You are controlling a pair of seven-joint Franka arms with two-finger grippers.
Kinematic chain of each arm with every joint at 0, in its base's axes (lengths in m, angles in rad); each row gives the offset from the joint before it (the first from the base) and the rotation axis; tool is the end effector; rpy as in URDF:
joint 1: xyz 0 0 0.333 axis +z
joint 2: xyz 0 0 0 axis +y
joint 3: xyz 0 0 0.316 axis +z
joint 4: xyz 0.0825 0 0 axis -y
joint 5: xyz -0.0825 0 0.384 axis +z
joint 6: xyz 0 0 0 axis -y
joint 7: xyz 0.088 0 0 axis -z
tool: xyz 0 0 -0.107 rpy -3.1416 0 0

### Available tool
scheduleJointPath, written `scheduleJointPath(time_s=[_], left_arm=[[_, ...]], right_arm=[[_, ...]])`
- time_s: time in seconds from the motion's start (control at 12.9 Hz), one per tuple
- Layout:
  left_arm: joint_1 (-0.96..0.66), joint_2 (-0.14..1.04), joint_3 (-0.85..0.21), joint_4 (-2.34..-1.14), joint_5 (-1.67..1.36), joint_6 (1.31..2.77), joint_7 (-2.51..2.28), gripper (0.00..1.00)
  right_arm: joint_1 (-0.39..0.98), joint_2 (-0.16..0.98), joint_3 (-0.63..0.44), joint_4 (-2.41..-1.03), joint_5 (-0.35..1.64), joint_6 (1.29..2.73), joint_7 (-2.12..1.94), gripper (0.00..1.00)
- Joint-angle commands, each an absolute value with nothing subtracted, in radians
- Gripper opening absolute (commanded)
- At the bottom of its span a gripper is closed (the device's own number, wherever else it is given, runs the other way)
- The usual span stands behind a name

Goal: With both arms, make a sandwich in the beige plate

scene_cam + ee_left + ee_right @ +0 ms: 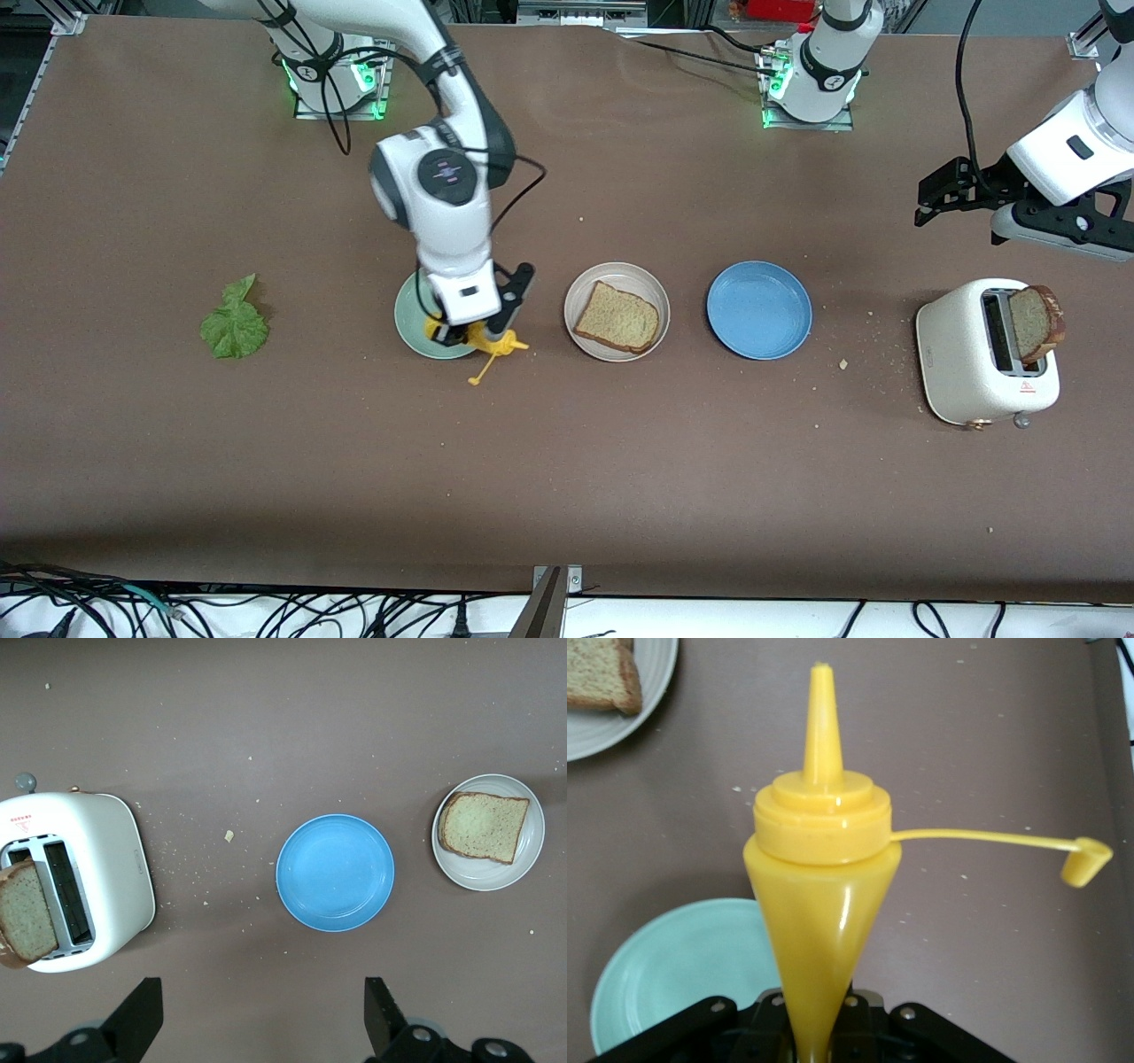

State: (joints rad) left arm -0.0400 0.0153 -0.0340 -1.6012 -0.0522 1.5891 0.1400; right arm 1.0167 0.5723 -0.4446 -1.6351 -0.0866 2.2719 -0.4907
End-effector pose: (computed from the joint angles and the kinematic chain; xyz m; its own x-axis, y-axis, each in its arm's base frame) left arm 0.5578 -0.0467 0.6034 0.9772 -0.2112 -0.0198 -0.2099 -0.9761 0.0560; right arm 0.5613 0.4086 0.3234 0.3782 0.9237 -0.0613 0.8870 -0.3426 0.3096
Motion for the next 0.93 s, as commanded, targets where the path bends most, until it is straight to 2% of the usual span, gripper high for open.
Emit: scheduleJointPath(time_s=[0.0,0.31,0.62,0.85], left_arm=[[-0.044,0.018,-0.031,-1.586,-0.072,1.572,0.127,1.00],[-0.044,0.018,-0.031,-1.586,-0.074,1.572,0.126,1.00],[-0.044,0.017,-0.031,-1.586,-0.077,1.572,0.126,1.00],[-0.044,0.018,-0.032,-1.586,-0.077,1.572,0.109,1.00]], right_arm=[[1.093,0.652,-0.463,-1.576,-0.230,2.220,-0.379,0.00],[1.190,0.842,-0.463,-1.350,-0.359,1.941,-0.327,0.00],[1.242,0.920,-0.463,-1.325,-0.428,1.914,-0.178,0.00],[1.246,0.931,-0.463,-1.324,-0.428,1.914,-0.163,0.00]])
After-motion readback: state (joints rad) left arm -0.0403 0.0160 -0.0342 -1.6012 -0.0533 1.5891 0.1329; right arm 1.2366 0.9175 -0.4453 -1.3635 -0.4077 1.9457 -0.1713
